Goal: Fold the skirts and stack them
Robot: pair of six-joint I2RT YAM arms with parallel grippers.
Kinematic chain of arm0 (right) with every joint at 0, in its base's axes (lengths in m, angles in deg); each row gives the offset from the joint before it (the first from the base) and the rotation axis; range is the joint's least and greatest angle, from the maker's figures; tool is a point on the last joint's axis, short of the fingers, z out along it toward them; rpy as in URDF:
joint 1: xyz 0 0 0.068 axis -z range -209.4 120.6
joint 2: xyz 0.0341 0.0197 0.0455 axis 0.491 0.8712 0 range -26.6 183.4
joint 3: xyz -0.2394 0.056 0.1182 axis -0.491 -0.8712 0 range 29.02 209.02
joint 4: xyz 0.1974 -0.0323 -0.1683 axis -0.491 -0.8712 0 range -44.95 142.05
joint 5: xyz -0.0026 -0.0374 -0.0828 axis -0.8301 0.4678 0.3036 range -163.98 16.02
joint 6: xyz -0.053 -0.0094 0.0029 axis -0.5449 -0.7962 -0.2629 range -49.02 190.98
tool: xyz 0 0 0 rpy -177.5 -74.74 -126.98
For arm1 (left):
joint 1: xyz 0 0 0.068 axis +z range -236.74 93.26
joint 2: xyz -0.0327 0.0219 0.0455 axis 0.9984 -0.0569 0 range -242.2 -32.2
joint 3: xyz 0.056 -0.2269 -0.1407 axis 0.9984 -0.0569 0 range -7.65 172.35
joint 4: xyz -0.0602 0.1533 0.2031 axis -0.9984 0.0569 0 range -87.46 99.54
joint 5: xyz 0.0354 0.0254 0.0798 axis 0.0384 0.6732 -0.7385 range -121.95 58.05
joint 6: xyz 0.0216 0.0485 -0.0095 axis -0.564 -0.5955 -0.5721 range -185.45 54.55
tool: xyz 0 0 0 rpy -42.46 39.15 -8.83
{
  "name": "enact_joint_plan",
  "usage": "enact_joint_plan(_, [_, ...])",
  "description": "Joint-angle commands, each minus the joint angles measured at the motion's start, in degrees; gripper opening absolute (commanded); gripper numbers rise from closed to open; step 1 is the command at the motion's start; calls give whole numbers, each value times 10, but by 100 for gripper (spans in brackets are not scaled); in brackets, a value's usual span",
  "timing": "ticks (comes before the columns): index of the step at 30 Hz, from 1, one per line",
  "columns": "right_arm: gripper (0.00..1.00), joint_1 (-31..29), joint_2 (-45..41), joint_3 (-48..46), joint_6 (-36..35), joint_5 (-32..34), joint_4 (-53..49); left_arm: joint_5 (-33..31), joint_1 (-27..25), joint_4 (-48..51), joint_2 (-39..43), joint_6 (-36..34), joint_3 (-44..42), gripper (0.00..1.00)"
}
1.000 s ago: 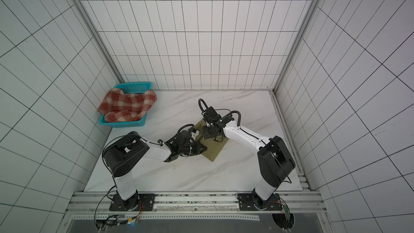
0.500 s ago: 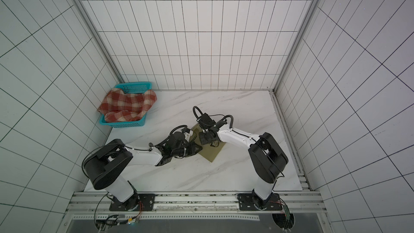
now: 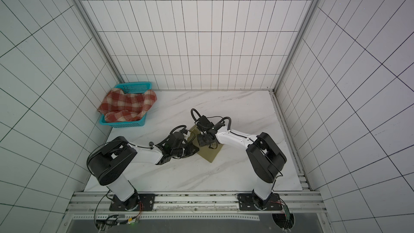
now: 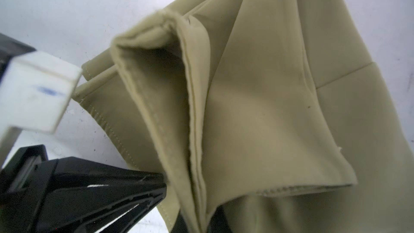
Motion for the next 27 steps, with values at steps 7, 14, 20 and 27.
enact_joint_plan(7, [0,-11,23,-33,10,-9,17,-11,5,-14,24,6,-20,12])
enact_joint_plan(14, [13,-13,26,-42,14,-9,28,-12,28,2,100,17,-45,12])
enact_joint_plan(20, [28,-16,26,-44,14,-13,33,-11,58,35,149,13,-56,13])
enact_joint_plan(27, [39,-19,12,-47,15,-27,35,-8,83,57,176,3,-59,12])
